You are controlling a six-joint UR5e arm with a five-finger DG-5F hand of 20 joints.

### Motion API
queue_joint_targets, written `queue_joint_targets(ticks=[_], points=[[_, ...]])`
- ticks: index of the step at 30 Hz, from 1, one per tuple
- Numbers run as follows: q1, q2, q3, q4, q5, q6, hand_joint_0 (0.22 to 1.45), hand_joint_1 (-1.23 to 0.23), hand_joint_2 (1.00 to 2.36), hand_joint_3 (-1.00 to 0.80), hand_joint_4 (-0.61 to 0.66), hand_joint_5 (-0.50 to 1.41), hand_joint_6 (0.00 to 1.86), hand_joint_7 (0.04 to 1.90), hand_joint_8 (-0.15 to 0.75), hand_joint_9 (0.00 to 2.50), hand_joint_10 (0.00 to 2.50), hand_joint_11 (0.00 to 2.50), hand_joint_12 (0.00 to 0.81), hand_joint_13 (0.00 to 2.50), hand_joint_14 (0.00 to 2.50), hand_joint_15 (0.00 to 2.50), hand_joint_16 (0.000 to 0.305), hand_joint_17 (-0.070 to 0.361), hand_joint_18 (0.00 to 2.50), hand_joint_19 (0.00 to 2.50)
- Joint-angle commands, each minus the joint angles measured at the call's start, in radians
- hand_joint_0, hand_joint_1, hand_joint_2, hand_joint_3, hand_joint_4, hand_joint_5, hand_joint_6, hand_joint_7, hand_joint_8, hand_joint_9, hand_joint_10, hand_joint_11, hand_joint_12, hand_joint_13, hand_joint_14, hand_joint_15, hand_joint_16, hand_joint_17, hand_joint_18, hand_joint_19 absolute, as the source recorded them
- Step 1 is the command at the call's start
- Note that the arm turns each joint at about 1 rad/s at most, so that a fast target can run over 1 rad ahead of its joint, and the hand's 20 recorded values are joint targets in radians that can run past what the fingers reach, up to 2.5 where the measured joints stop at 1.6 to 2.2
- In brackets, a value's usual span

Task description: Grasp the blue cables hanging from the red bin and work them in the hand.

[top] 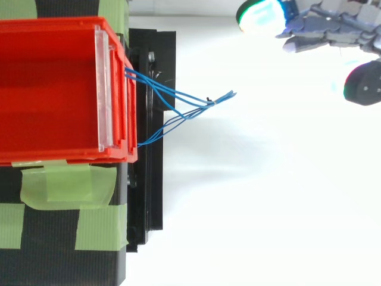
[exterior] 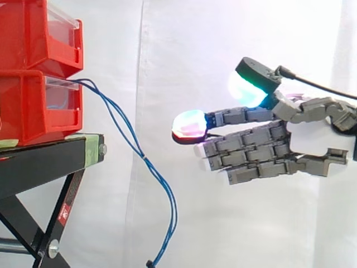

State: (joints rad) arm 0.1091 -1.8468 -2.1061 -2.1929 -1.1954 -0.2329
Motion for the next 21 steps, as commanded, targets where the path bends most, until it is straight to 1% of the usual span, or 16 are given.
queue_joint_targets(ticks=[1, 2, 3, 4, 6, 7, 9, 10, 11, 12, 13, 16, 17, 19, 21], points=[[-0.002, -0.037, 0.026, 0.036, 0.005, 0.012, 0.83, -0.49, 1.0, -0.93, 0.24, -0.19, 0.01, 0.72, 0.323, 0.25, 0.0, 0.16, 0.389, 0.18, 0.01, 0.29, 0.06, 0.135, 0.25, 0.38], [-0.002, -0.038, 0.032, 0.03, 0.005, 0.011, 0.83, -0.49, 1.0, -0.93, 0.24, -0.19, 0.01, 0.72, 0.323, 0.25, 0.0, 0.15, 0.389, 0.18, 0.01, 0.29, 0.06, 0.135, 0.25, 0.38], [-0.002, -0.04, 0.046, 0.002, 0.013, 0.003, 0.83, -0.49, 1.0, -0.93, 0.24, -0.19, 0.01, 0.72, 0.323, 0.25, 0.0, 0.16, 0.389, 0.19, 0.01, 0.28, 0.06, 0.135, 0.25, 0.38], [-0.002, -0.04, 0.051, -0.008, 0.017, 0.001, 0.83, -0.49, 1.0, -0.93, 0.24, -0.19, 0.01, 0.72, 0.324, 0.25, 0.0, 0.16, 0.389, 0.19, 0.01, 0.28, 0.06, 0.135, 0.25, 0.39], [-0.002, -0.04, 0.069, -0.047, 0.053, 0.007, 0.83, -0.49, 1.0, -0.93, 0.24, -0.19, 0.01, 0.72, 0.324, 0.25, 0.0, 0.16, 0.389, 0.2, 0.01, 0.29, 0.06, 0.135, 0.26, 0.39], [-0.002, -0.04, 0.074, -0.062, 0.086, 0.014, 0.83, -0.49, 1.0, -0.92, 0.24, -0.18, 0.01, 0.72, 0.324, 0.26, 0.0, 0.17, 0.389, 0.2, 0.01, 0.29, 0.06, 0.135, 0.26, 0.39], [0.0, -0.038, 0.077, -0.068, 0.106, 0.012, 0.83, -0.48, 1.0, -0.93, 0.24, -0.18, 0.01, 0.72, 0.324, 0.26, 0.0, 0.18, 0.39, 0.2, 0.01, 0.29, 0.06, 0.135, 0.26, 0.39], [0.003, -0.04, 0.077, -0.068, 0.125, 0.004, 0.83, -0.48, 1.0, -0.93, 0.24, -0.18, 0.01, 0.72, 0.324, 0.26, 0.0, 0.17, 0.39, 0.2, 0.01, 0.29, 0.06, 0.135, 0.26, 0.39], [0.003, -0.04, 0.077, -0.068, 0.125, 0.004, 0.83, -0.48, 1.0, -0.93, 0.24, -0.18, 0.01, 0.72, 0.324, 0.26, 0.0, 0.17, 0.39, 0.2, 0.01, 0.29, 0.06, 0.135, 0.26, 0.39], [0.004, -0.04, 0.077, -0.068, 0.132, 0.0, 0.83, -0.48, 1.0, -0.93, 0.24, -0.18, 0.01, 0.72, 0.324, 0.26, 0.0, 0.17, 0.39, 0.2, 0.01, 0.29, 0.06, 0.134, 0.27, 0.39], [0.004, -0.054, 0.077, -0.067, 0.14, -0.017, 0.83, -0.48, 1.0, -0.93, 0.24, -0.18, 0.01, 0.72, 0.324, 0.27, 0.0, 0.17, 0.39, 0.21, 0.01, 0.29, 0.06, 0.134, 0.27, 0.39], [0.004, -0.084, 0.077, -0.053, 0.139, -0.022, 0.83, -0.48, 1.0, -0.93, 0.24, -0.18, 0.01, 0.72, 0.325, 0.27, 0.0, 0.17, 0.391, 0.21, 0.01, 0.29, 0.06, 0.134, 0.27, 0.4], [0.006, -0.106, 0.078, -0.028, 0.131, -0.017, 0.83, -0.49, 1.0, -0.93, 0.24, -0.18, 0.01, 0.72, 0.325, 0.27, 0.0, 0.17, 0.391, 0.21, 0.01, 0.29, 0.059, 0.134, 0.28, 0.38], [0.008, -0.121, 0.083, 0.005, 0.117, -0.009, 0.83, -0.49, 1.0, -0.93, 0.24, -0.18, 0.01, 0.72, 0.326, 0.27, 0.0, 0.17, 0.391, 0.22, 0.01, 0.29, 0.059, 0.133, 0.28, 0.39], [0.009, -0.135, 0.098, 0.051, 0.103, -0.009, 0.83, -0.49, 1.0, -0.93, 0.24, -0.18, 0.01, 0.72, 0.326, 0.27, 0.0, 0.17, 0.391, 0.22, 0.01, 0.29, 0.059, 0.133, 0.29, 0.39]])
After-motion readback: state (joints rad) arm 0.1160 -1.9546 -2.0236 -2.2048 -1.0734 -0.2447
